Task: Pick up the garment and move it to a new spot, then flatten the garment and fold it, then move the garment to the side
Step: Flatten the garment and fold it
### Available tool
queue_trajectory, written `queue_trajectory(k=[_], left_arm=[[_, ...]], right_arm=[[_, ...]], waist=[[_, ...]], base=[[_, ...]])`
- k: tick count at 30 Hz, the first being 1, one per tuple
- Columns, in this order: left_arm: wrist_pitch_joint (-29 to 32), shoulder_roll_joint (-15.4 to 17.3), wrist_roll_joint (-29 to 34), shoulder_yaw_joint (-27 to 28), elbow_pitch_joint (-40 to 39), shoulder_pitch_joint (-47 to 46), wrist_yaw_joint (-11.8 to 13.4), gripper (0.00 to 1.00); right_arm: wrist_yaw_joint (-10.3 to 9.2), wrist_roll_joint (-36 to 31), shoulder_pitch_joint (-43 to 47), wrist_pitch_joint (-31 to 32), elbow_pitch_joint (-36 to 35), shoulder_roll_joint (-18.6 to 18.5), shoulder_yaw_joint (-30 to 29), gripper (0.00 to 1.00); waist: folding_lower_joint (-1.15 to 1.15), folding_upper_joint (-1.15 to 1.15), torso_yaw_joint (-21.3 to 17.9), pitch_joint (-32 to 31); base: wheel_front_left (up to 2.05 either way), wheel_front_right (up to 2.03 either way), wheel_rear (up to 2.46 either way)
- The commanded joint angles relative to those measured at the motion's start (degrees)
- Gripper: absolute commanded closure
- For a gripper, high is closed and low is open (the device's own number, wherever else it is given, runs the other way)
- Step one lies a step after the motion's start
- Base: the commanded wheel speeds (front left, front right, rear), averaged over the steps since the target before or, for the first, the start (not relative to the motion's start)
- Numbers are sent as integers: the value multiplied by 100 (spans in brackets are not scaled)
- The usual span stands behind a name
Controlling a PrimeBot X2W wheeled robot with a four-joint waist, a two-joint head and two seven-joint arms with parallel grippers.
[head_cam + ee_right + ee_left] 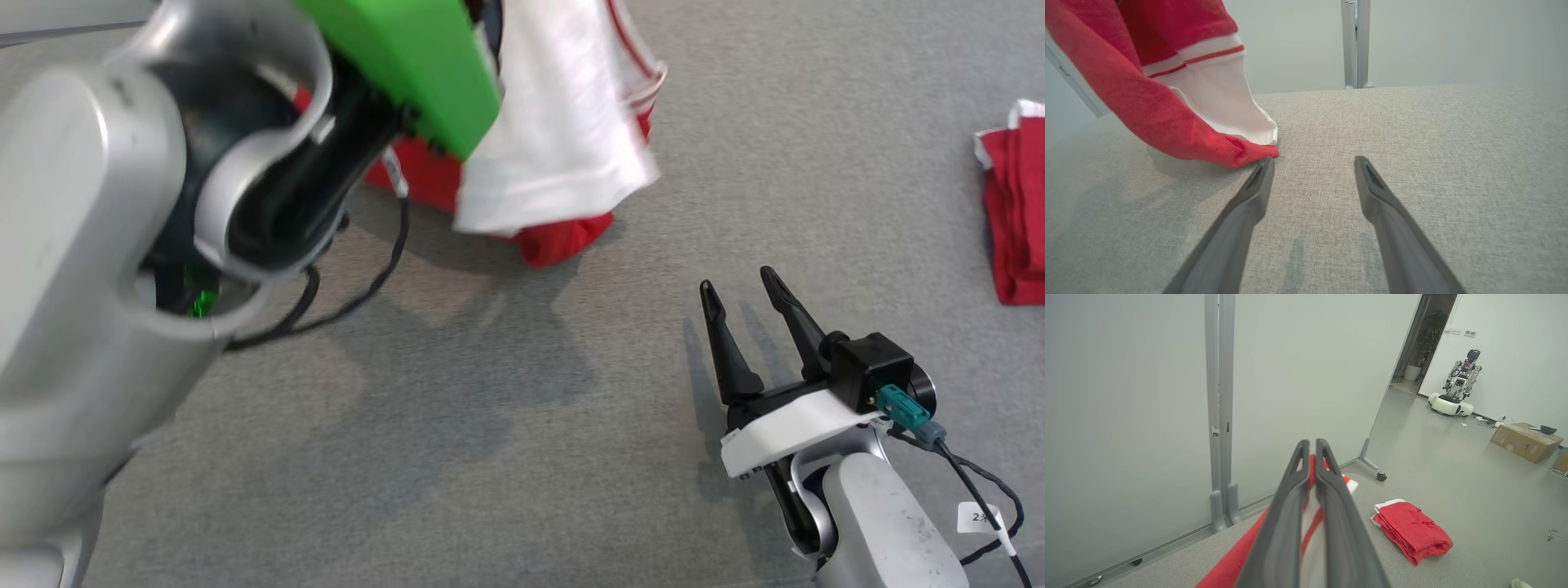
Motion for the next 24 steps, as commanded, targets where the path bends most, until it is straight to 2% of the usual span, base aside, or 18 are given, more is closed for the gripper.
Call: queue_trajectory(k=[1, 7, 11, 14, 17, 24], left_arm=[[-54, -108, 67, 49, 137, -316, 18, 100], [-463, -628, 262, 203, 990, -1037, -69, 100], [-801, -759, 266, 428, 1590, -1222, -101, 100], [-917, -631, 221, 616, 1988, -1090, -48, 100], [-974, -333, 214, 759, 2374, -740, -7, 100], [-1084, 467, -217, 1252, 2937, 800, 68, 100]], right_arm=[[-8, 52, -61, -19, 26, -12, -4, 0], [-8, 187, -28, -19, 47, -9, 29, 0], [-8, 185, -22, -19, 50, -9, -7, 0], [-8, 119, 13, -19, 30, -8, -55, 0], [-8, 43, 50, -19, 50, -9, -85, 0], [-8, -174, 125, -19, 122, -11, -118, 0]], waist=[[-1, 0, -401, 170], [-1, 0, -610, 184], [-1, 0, -613, 173], [-1, 0, -551, 167], [-1, 0, -461, 160], [-1, 0, -198, 167]], base=[[0, 0, 0], [0, 0, 0], [0, 0, 0], [0, 0, 0], [0, 0, 0], [0, 0, 0]])
